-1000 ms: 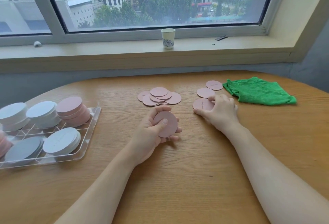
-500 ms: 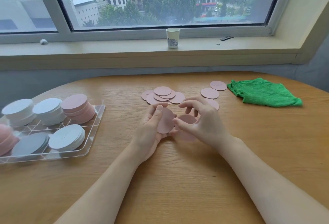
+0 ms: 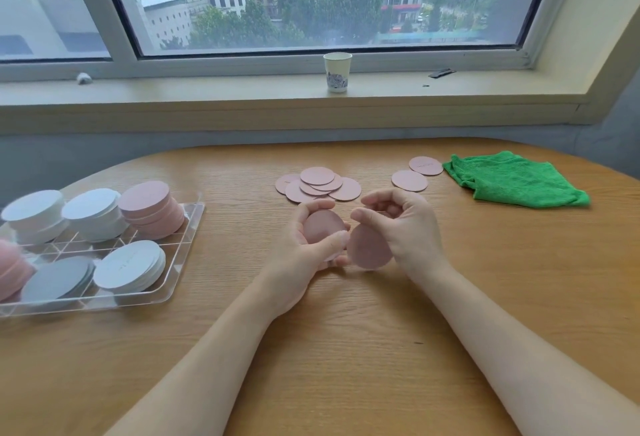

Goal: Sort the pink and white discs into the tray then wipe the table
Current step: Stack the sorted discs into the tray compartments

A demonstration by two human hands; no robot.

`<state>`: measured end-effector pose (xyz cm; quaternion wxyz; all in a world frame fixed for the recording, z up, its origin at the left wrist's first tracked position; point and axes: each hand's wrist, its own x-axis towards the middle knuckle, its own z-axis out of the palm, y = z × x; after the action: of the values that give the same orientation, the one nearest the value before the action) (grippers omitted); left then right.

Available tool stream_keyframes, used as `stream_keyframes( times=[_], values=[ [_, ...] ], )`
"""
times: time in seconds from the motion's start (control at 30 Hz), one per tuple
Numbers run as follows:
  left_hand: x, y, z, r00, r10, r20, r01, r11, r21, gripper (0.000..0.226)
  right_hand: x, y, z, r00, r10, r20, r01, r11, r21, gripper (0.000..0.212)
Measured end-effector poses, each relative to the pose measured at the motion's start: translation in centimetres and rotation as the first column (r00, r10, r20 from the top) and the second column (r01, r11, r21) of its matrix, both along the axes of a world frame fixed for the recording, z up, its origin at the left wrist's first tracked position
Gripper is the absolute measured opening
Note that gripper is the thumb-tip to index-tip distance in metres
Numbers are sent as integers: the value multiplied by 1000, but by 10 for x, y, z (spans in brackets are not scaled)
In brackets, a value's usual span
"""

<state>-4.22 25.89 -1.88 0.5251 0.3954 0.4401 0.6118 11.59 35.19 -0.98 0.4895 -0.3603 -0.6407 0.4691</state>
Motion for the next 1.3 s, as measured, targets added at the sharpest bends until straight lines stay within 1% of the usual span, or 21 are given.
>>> stream_keyframes(
  times=[0.1,0.17,0.23,0.27,0.33,0.4,0.43,0.5,0.6,0.7,0.8,0.87,0.93,1.0,1.03,1.1,1.13,1.17,1.2,1.23,1.3],
  values=[
    [2,1,-1,998,-27,-54,28,1000,13,61,-10,-9,5,994,-40,-103,38,999,-27,26],
    [4,2,-1,996,-16,-82,18,999,27,58,-16,-14,6,987,-42,-154,34,998,-57,26],
    [5,2,-1,995,15,-103,-11,999,38,54,-16,-16,6,988,-8,-157,-7,996,-90,27],
    [6,1,0,993,35,-112,-30,999,44,52,-14,-15,6,992,20,-128,-32,995,-95,30],
    [5,1,1,989,92,-118,-86,995,55,49,-9,-10,5,997,70,-21,-72,993,-98,31],
    [1,1,1,984,147,-105,-141,988,64,49,-1,-5,3,991,118,64,-113,990,-83,19],
    [-1,1,1,981,164,-102,-158,985,69,50,1,-3,3,987,139,83,-133,988,-77,12],
    [-3,1,2,978,176,-115,-169,983,74,52,5,-2,2,982,171,77,-165,984,-72,4],
    [-1,0,3,974,150,-170,-139,987,76,49,-1,-6,4,978,208,30,-206,976,-64,7],
    [2,-2,3,974,120,-192,-106,991,81,44,-8,-15,4,984,177,30,-176,984,-38,10],
    [1,-1,2,981,97,-166,-87,994,64,43,-6,-15,4,986,116,116,-119,993,21,11],
    [0,0,1,989,75,-129,-70,997,44,42,1,-7,4,978,32,207,-55,993,103,11],
    [-2,0,0,994,53,-98,-50,998,32,41,13,9,1,935,-102,340,33,978,205,18],
    [-2,0,1,995,41,-86,-39,999,24,40,28,30,-4,845,-216,490,107,965,241,33],
    [-2,0,1,996,37,-84,-35,999,23,40,36,41,-7,779,-261,570,145,960,241,42],
    [-2,0,1,996,30,-84,-28,999,21,40,45,57,-13,603,-324,729,224,946,234,61],
    [-2,0,1,996,27,-83,-25,1000,18,40,46,61,-13,513,-332,791,251,940,232,70],
    [-2,0,1,997,25,-79,-23,1000,15,40,45,62,-13,446,-330,832,261,937,232,75],
    [-2,0,1,997,22,-73,-21,1000,14,40,43,63,-13,409,-325,853,261,937,231,78],
    [-2,0,1,997,21,-68,-20,1000,12,40,42,63,-11,399,-321,859,261,938,230,78],
    [-2,1,0,998,21,-64,-20,1000,10,40,41,63,-8,433,-319,843,281,937,210,79]
  ],
)
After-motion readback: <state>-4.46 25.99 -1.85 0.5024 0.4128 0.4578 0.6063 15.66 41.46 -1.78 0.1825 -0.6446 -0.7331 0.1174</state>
